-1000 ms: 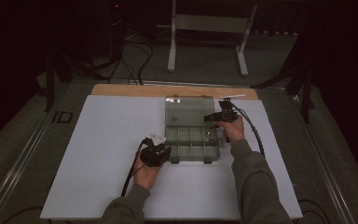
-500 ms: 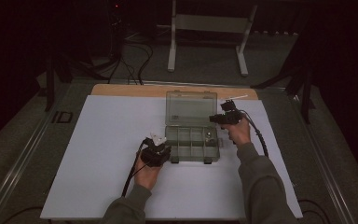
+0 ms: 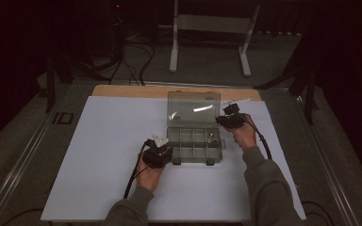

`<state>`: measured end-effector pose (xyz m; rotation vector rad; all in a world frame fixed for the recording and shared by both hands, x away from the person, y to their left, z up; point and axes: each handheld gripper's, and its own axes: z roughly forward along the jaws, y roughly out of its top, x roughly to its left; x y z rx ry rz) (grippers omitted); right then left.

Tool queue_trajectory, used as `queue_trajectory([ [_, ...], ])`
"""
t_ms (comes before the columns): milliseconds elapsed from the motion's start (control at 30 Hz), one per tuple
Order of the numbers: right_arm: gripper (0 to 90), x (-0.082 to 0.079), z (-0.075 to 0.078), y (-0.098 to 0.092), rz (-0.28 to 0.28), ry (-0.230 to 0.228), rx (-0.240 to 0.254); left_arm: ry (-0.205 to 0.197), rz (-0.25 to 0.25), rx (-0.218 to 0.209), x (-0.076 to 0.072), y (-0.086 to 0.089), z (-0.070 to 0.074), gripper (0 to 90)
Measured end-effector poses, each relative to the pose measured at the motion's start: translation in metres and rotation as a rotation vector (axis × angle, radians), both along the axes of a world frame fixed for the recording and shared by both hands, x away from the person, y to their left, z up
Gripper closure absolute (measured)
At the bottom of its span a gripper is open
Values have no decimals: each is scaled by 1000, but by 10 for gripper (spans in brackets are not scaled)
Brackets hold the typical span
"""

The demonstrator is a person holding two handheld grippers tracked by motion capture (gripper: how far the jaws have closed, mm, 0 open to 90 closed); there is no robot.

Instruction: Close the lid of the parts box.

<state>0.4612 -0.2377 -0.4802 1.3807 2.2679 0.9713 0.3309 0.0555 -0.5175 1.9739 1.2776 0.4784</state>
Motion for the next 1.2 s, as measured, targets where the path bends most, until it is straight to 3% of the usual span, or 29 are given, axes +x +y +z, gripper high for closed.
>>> queue_trajectory([
  [67,830,-1,-2,-3,-16,2,46,0,-1,3,0,0,0,716],
  [133,836,-2,-3,-4,-27,-1,62,1,0,5,0,0,0,716],
  [267,839,-7,-2,-3,-23,-38,53,0,5,5,0,-1,0,715],
  [433,841,-18,0,1,1,-126,5,0,9,4,0,-1,0,712],
  [633,845,-33,3,9,28,-247,-93,3,13,4,1,-2,0,707],
  [700,845,-38,3,10,28,-267,-114,1,14,5,0,-2,0,708],
  [867,842,-45,-2,7,19,-272,-112,-2,15,5,0,-3,0,720],
  [1067,843,-54,-4,8,42,-304,-166,-3,22,7,0,-3,0,721],
  [1200,844,-56,-5,7,54,-309,-163,-1,24,-1,0,-3,0,721],
])
